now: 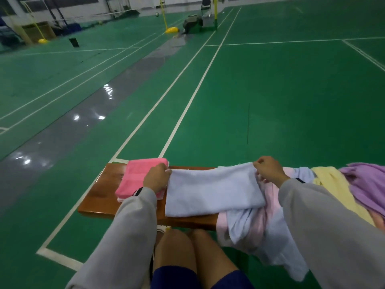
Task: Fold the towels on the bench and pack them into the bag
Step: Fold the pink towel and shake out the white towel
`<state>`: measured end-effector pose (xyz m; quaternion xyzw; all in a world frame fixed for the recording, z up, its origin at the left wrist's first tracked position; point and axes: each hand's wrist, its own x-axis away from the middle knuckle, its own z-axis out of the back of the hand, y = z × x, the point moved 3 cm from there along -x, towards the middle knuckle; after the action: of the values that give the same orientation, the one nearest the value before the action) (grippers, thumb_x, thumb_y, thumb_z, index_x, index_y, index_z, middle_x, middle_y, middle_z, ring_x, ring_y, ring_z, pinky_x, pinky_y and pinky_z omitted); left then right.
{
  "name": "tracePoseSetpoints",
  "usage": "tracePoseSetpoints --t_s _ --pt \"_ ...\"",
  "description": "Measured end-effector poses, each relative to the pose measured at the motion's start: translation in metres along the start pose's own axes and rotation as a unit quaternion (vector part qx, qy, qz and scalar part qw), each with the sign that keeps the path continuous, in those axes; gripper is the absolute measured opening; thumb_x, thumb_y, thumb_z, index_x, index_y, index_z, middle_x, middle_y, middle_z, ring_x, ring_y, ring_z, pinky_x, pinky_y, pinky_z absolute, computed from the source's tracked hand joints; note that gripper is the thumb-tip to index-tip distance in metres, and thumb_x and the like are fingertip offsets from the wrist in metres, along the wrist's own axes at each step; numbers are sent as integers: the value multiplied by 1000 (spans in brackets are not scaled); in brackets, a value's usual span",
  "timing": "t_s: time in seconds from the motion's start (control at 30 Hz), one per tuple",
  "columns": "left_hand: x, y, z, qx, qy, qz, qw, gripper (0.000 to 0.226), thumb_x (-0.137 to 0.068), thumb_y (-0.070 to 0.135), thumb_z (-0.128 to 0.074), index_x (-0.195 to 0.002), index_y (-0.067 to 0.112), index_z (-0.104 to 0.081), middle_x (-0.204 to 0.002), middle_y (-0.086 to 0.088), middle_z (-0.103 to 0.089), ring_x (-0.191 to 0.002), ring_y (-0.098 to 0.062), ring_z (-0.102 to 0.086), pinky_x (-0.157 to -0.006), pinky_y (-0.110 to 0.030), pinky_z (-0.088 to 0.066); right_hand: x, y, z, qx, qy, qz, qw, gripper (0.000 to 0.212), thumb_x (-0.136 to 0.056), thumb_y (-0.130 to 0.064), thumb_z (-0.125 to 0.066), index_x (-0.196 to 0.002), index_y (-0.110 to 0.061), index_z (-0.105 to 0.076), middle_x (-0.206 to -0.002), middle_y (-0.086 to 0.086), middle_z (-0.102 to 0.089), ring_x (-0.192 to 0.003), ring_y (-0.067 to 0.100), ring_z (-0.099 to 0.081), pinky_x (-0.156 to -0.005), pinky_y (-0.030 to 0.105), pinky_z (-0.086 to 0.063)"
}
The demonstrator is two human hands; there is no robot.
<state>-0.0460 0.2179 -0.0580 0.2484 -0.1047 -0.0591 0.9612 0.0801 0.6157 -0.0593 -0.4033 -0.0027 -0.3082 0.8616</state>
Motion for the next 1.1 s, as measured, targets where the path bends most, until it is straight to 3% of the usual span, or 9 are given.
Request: tracePoseSetpoints --t_s 0.13,0.23,0.33,0.43,0.53,0.7,0.8,0.9,1.1 --pt "4 9 -22 -33 -113 39 992 33 -100 41 -60 -110 11 -53 -105 -15 -70 -93 -37 -70 -82 -44 -59 -1 2 -19 37 -28 -26 999 18 -90 -20 -60 -84 -5 -68 -65 11 -73 -54 30 -71 -58 41 -63" --pt "4 13 -28 -149 -95 22 984 38 -101 42 -59 -112 6 -65 -113 -11 -71 -103 -29 -66 -92 -34 -53 -1 1 -33 70 -61 -42 995 28 -85 -33 -59 -87 -6 -68 -90 17 -74 -76 34 -72 -72 43 -63" --pt "9 18 -36 -164 -110 42 979 39 -98 47 -62 -109 10 -66 -119 -9 -70 -107 -26 -65 -91 -31 -49 14 -13 -36 80 -63 -60 993 42 -90 -41 -59 -117 -9 -66 -122 16 -67 -106 35 -66 -89 38 -56" --pt "13 18 -43 -82 -150 98 980 54 -91 45 -73 -128 6 -62 -131 -8 -66 -118 -28 -62 -102 -34 -48 22 -13 -41 83 -86 -67 991 49 -94 -41 -61 -130 -8 -62 -136 15 -61 -122 33 -59 -94 30 -46" --pt "17 14 -53 110 -196 170 960 69 -87 32 -81 -142 4 -49 -140 -7 -57 -123 -29 -54 -104 -34 -41 22 -6 -51 10 -139 -82 987 71 -70 -55 -77 -119 -4 -68 -128 12 -67 -115 30 -63 -102 37 -49" --pt "38 18 -51 255 -201 219 920 85 -86 26 -82 -153 8 -33 -147 -6 -42 -129 -31 -42 -99 -33 -35 26 -13 -55 -77 -156 -165 971 47 -84 -16 -81 -122 -2 -58 -121 14 -64 -108 34 -62 -96 45 -53" --pt "27 13 -50 256 -181 213 925 87 -84 33 -82 -153 10 -34 -154 -7 -41 -133 -34 -45 -110 -44 -41 27 -18 -53 -105 -180 -191 959 43 -87 -20 -76 -123 -5 -58 -110 13 -66 -104 35 -63 -101 49 -52" --pt "29 7 -45 258 -164 218 927 77 -87 23 -81 -149 6 -40 -150 -13 -48 -130 -38 -49 -107 -46 -45 30 -25 -51 -57 -174 -196 964 46 -90 -20 -72 -129 -8 -52 -124 14 -58 -108 37 -59 -93 45 -53" --pt "30 -4 -36 65 -121 163 977 40 -88 22 -76 -120 4 -59 -120 -13 -65 -113 -33 -61 -98 -40 -54 26 -45 -62 -57 -126 -97 986 64 -87 -21 -74 -138 -4 -41 -131 14 -52 -115 32 -55 -86 36 -49"
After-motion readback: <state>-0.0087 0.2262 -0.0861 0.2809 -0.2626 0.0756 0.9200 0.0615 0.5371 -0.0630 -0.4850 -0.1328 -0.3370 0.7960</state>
